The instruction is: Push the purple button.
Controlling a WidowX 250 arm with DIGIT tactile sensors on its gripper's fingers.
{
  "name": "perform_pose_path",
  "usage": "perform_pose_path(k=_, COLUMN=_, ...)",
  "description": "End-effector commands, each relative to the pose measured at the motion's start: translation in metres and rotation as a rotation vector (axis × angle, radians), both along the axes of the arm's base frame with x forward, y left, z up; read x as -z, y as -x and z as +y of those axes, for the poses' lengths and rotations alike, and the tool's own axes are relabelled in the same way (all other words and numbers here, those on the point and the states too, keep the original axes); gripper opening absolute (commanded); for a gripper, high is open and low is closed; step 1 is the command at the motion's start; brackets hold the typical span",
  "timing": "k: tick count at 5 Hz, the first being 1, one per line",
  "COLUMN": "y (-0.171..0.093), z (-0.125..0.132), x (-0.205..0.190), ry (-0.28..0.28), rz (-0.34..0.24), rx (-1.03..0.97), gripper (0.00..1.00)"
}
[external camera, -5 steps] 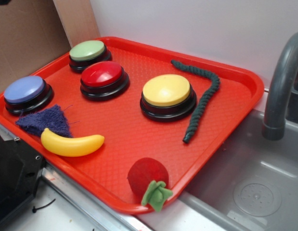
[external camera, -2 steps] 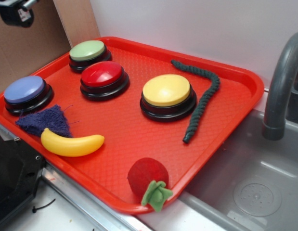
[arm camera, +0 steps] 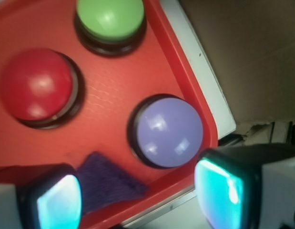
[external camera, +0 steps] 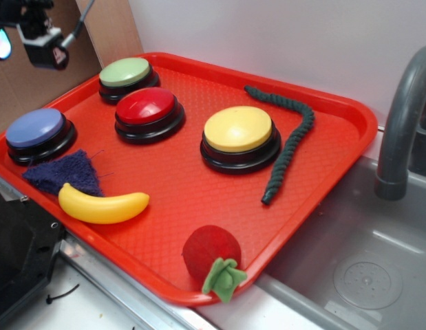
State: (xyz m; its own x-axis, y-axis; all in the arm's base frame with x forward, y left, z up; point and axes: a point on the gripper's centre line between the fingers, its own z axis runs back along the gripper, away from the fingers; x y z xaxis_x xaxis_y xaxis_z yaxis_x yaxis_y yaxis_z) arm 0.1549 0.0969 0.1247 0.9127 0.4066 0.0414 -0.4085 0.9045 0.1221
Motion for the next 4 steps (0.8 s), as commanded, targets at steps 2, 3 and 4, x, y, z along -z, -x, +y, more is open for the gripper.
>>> perform_pose_path(k=2, y=0.03, z=0.065, x=0.049, ry=0.067, rz=-0.045, rx=0.047, gripper=1.0)
perform_pose_path(k=3, y=0.029, z=0.065, x=0.056, ry=0.034, rz=-0.03, rx=0.104, gripper=1.0)
perform_pose_path(k=4, y=0.006, z=0.046, x=0.06, ry=0.022, rz=-0.017, rx=0.149, gripper=1.0)
